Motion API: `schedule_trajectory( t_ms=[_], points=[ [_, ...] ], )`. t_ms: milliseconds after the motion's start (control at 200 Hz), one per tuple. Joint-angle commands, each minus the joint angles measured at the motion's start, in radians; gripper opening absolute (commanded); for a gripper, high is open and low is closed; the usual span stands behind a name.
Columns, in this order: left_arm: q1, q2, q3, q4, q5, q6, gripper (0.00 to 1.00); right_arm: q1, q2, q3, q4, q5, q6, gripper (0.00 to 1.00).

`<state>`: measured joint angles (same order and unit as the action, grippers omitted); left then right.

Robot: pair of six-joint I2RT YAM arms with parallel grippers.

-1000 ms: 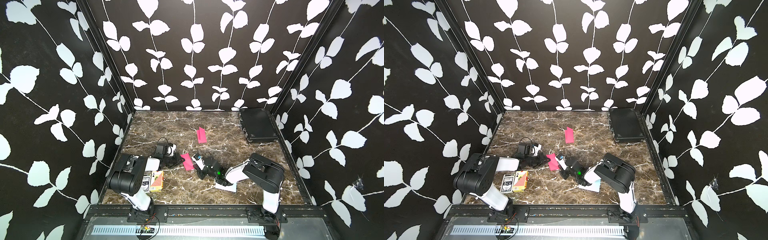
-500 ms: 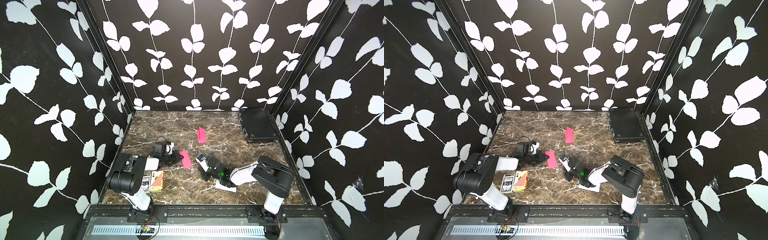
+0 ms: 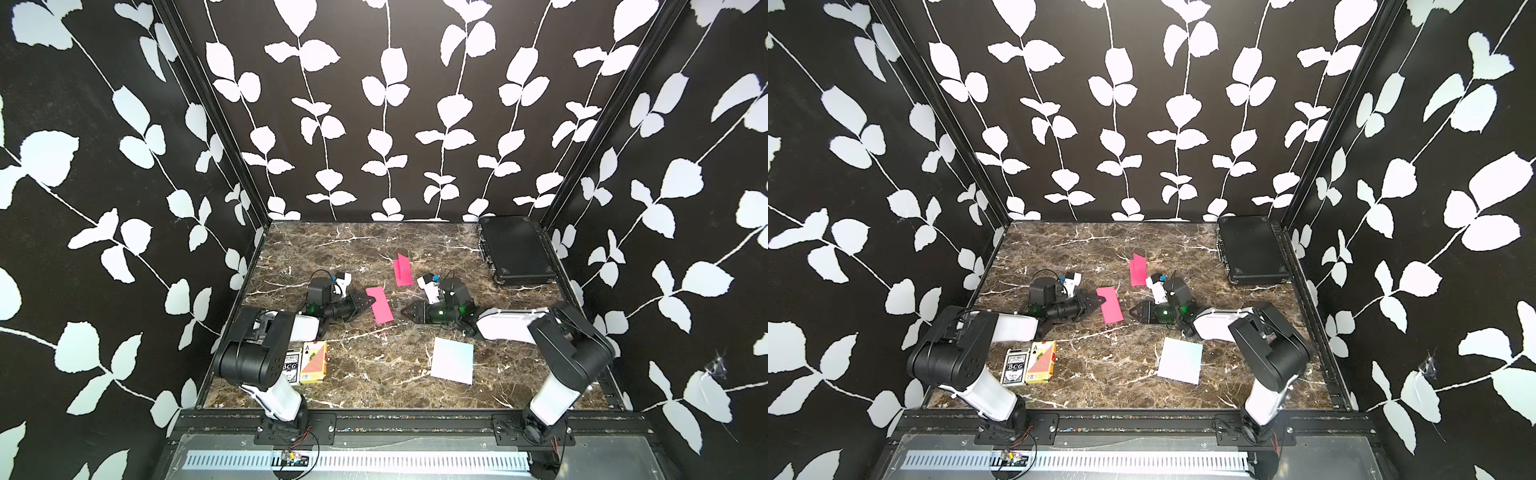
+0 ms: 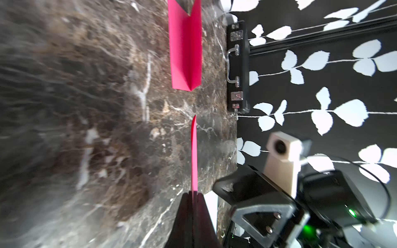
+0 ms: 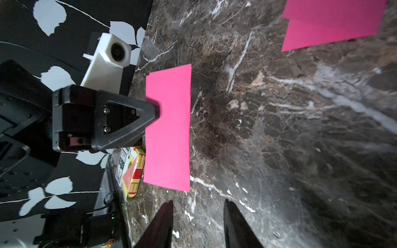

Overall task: Fold the square paper along the opposite sides
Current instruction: Smooth out the paper at the center of the board.

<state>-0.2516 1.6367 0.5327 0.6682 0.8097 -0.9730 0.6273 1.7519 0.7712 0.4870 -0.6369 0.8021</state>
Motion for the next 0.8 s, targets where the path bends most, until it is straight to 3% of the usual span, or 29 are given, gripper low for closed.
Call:
schedule_trajectory(
  t_ms=[0,215,515,795],
  points=[
    [-0.028,0.001,0.031,0.066,0.035,-0.037,0.00,-0.011,0.041,0.048,0.100,-0.170,0.170,0.44],
    [-0.049,0.004,0.062,0.069,0.037,-0.049,0.00,-0.021,0.096,0.060,0.161,-0.211,0.234,0.44],
    [-0.053,0.022,0.069,0.070,0.038,-0.045,0.00,-0.047,0.086,0.040,0.214,-0.213,0.259,0.21],
    [-0.053,0.040,0.082,0.050,0.038,-0.030,0.00,-0.049,0.087,0.039,0.211,-0.214,0.254,0.07]
  ],
)
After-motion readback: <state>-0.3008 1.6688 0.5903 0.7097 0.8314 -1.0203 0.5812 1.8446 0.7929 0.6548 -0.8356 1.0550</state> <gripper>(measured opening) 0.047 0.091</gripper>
